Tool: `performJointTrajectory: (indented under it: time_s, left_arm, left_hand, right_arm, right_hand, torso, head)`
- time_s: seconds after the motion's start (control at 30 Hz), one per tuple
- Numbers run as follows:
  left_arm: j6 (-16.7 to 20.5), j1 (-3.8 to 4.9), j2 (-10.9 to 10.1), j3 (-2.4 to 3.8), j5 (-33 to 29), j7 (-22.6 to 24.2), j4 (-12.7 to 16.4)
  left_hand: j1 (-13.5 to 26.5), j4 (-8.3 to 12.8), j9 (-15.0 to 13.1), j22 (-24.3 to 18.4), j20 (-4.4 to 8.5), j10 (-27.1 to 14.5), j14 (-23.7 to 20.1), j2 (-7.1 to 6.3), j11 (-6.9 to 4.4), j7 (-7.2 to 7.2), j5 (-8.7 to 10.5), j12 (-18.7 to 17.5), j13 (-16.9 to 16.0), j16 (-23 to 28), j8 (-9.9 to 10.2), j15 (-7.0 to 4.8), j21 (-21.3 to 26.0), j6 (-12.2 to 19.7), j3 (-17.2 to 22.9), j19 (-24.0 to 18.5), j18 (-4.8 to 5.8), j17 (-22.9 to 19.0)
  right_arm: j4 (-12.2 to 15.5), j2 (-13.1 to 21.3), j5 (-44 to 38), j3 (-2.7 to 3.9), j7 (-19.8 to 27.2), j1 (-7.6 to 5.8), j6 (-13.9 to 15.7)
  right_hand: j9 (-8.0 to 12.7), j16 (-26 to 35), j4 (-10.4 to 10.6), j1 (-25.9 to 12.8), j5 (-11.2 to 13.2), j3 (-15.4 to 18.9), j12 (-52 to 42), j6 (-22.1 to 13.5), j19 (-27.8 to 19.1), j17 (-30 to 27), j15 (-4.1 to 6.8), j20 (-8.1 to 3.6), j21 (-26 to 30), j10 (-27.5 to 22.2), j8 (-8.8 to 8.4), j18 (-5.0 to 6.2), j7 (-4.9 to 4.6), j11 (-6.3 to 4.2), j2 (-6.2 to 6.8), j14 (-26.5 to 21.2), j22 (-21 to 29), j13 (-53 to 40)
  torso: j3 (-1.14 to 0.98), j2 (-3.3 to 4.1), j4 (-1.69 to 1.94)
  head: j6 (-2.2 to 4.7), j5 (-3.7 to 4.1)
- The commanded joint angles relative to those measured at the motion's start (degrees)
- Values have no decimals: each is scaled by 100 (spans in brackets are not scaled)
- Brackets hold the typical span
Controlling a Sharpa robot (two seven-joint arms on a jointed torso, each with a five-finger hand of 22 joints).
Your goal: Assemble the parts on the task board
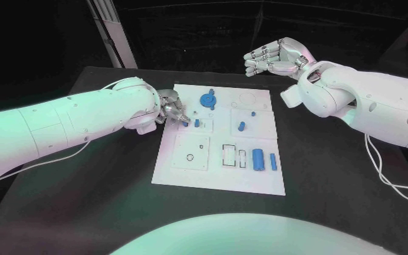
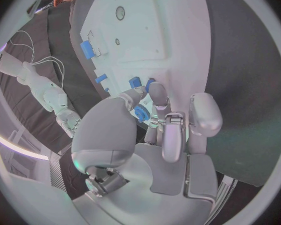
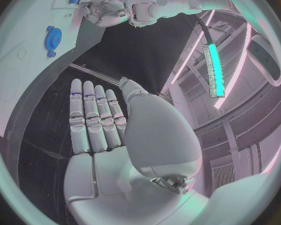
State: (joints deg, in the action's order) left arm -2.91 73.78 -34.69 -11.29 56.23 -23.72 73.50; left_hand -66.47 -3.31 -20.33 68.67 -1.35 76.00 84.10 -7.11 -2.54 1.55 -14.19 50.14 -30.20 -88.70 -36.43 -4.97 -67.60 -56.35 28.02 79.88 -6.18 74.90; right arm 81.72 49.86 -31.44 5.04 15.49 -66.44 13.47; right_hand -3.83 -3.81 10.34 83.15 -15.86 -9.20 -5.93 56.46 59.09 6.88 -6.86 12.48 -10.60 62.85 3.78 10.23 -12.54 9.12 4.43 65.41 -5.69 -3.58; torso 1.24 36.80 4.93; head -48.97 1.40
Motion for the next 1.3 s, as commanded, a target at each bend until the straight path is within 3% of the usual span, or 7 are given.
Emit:
performJointTrajectory:
  time_s: [0.03,0.53,0.97,1.23,1.3]
  left_arm:
    - [-207,-23,20,-17,10,-89,-14]
    - [-150,-23,136,-18,10,-195,-176]
    - [-149,-24,110,-18,10,-215,-189]
    - [78,-25,61,-18,10,-163,-150]
    - [286,-25,39,-17,4,-94,-146]
  left_hand:
    - [97,445,9,15,26,54,541,16,2,-4,-13,58,-50,-34,-22,-48,-30,-60,486,11,46,1276]
    - [435,160,56,59,61,95,548,47,-28,-40,-4,194,-263,-50,13,-79,-62,-182,266,41,58,1312]
    - [703,-141,105,95,75,104,551,-11,-36,-51,9,280,-414,-56,54,-89,-81,-283,-248,60,67,1327]
    - [992,-479,140,96,70,85,547,-55,-18,-30,25,271,-426,-51,90,-78,-68,-327,-712,62,68,1314]
    - [1114,-600,159,23,66,-14,517,-120,0,-6,38,102,-205,4,128,-71,15,-282,-922,26,49,1178]
  right_arm:
    - [16,1,21,3,34,-11,-44]
    - [27,1,21,3,15,-11,-60]
    - [26,6,21,3,10,-11,-65]
    - [19,2,21,3,11,-11,-68]
    - [17,1,21,3,11,-11,-69]
  right_hand:
    - [3,-1,-43,-32,-24,3,2,-31,29,-7,15,25,21,-55,-17,23,5,2,-44,-10,8,-2]
    - [4,1,-62,-54,-24,16,-4,-44,42,-35,10,28,47,-69,-21,22,-2,8,-44,-15,26,-1]
    - [5,3,-64,-61,-23,21,-4,-49,42,-41,8,29,52,-73,-22,21,-4,10,-43,-19,30,0]
    - [5,3,-64,-61,-23,21,-4,-49,42,-41,8,29,52,-73,-22,21,-4,10,-43,-19,30,0]
    - [5,3,-64,-61,-23,21,-4,-49,42,-41,8,29,52,-73,-22,21,-4,10,-43,-19,30,0]
  torso:
    - [0,-2,5]
    - [2,-1,-2]
    - [8,-4,7]
    - [8,-3,6]
    - [8,-3,6]
  head:
    - [3,7]
    - [0,11]
    - [-7,25]
    - [-1,23]
    - [2,24]
